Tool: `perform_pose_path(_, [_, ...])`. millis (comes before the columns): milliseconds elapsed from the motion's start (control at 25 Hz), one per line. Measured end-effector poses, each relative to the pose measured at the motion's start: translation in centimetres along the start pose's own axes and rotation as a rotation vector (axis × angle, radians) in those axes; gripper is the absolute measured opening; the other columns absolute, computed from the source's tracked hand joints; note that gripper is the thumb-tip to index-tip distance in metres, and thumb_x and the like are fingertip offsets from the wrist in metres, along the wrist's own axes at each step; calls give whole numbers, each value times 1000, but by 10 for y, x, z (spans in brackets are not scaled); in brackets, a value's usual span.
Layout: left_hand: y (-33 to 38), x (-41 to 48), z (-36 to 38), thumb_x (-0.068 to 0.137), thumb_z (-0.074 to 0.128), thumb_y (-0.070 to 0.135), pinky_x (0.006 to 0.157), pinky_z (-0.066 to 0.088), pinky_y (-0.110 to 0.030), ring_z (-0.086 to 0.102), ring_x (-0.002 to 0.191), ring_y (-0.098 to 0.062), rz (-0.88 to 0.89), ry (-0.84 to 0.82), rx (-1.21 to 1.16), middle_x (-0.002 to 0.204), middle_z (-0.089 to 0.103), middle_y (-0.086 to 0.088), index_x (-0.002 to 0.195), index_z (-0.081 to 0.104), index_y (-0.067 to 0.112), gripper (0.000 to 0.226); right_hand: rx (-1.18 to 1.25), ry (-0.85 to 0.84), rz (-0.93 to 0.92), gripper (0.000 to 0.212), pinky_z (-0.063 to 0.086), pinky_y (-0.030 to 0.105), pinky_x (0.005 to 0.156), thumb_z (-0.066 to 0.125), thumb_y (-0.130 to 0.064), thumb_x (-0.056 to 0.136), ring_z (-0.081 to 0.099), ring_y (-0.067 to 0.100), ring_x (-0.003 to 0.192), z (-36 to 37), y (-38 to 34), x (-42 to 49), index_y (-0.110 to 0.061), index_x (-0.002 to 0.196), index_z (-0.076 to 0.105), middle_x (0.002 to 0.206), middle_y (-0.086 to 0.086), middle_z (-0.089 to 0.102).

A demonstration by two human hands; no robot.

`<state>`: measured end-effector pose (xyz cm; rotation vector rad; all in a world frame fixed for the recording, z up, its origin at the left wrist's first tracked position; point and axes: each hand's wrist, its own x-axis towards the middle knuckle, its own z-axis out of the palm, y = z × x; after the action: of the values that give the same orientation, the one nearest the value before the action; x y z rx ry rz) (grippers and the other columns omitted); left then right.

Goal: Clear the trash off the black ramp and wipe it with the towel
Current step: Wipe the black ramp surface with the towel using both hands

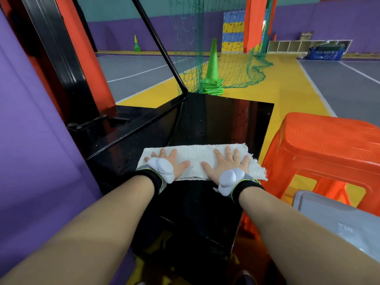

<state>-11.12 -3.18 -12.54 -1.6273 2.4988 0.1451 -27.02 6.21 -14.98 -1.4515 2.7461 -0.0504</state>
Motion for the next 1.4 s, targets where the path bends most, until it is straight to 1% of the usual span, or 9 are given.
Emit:
perform_pose_path(160, [13, 6, 11, 79, 13, 81, 110, -3, -63, -7, 144, -38, 29, -1, -3, 160, -6, -5, 148, -3, 40, 81, -25, -15, -1, 83, -5, 60, 112, 12, -78, 80, -5, 33, 146, 2, -1, 9, -35, 150, 8, 161, 4, -1])
perform_pose_path(320, [9, 15, 18, 77, 10, 82, 109, -8, -63, -11, 143, -37, 29, 32, -21, 159, -9, -5, 147, -5, 40, 83, -52, -18, 8, 84, -5, 60, 110, 11, -78, 78, -3, 33, 146, 8, -3, 22, -35, 150, 8, 161, 3, 1])
perform_pose_path(680, [16, 40, 17, 77, 10, 82, 109, -6, -64, -9, 143, -37, 15, 46, -22, 160, -6, -5, 147, -3, 40, 83, -35, 1, -31, 88, -4, 59, 110, 9, -80, 71, 0, 31, 146, 11, 1, 54, -38, 149, 12, 161, 0, 6])
perform_pose_path(840, [18, 55, 13, 78, 11, 82, 109, -6, -63, -8, 144, -36, 12, 59, -29, 160, -5, -4, 147, -2, 41, 82, -48, 12, -29, 89, -1, 59, 110, 8, -80, 70, 2, 30, 146, 13, 0, 74, -39, 149, 13, 161, 0, 7])
perform_pose_path(1000, [18, 80, 10, 78, 11, 82, 109, -7, -63, -10, 144, -36, 24, 41, -38, 160, -7, -3, 147, -4, 42, 81, -59, 20, -25, 91, -1, 58, 109, 4, -81, 68, 2, 29, 146, 17, -3, 101, -39, 149, 11, 161, 0, 7])
perform_pose_path(1160, [19, 114, 9, 76, 12, 83, 108, -6, -63, -8, 144, -36, 26, 63, -60, 160, -6, -2, 147, -2, 43, 82, -57, 57, -25, 92, 2, 58, 109, 3, -82, 67, 5, 29, 146, 18, -7, 129, -40, 148, 14, 160, -1, 11])
perform_pose_path(1280, [19, 143, 9, 70, 10, 87, 106, -6, -64, -7, 144, -36, 27, 82, -73, 160, -5, -1, 146, -1, 45, 87, -62, 35, -27, 87, 1, 57, 110, 8, -82, 73, 3, 28, 146, 16, -8, 151, -40, 149, 12, 161, -2, 8])
perform_pose_path(1400, [21, 175, 8, 49, 0, 93, 107, -9, -62, -9, 144, -36, 28, 82, -115, 160, -6, 0, 145, -1, 47, 106, -75, 31, -35, 84, 4, 56, 110, 11, -80, 76, 3, 27, 147, 12, -12, 179, -39, 149, 12, 161, -3, 8])
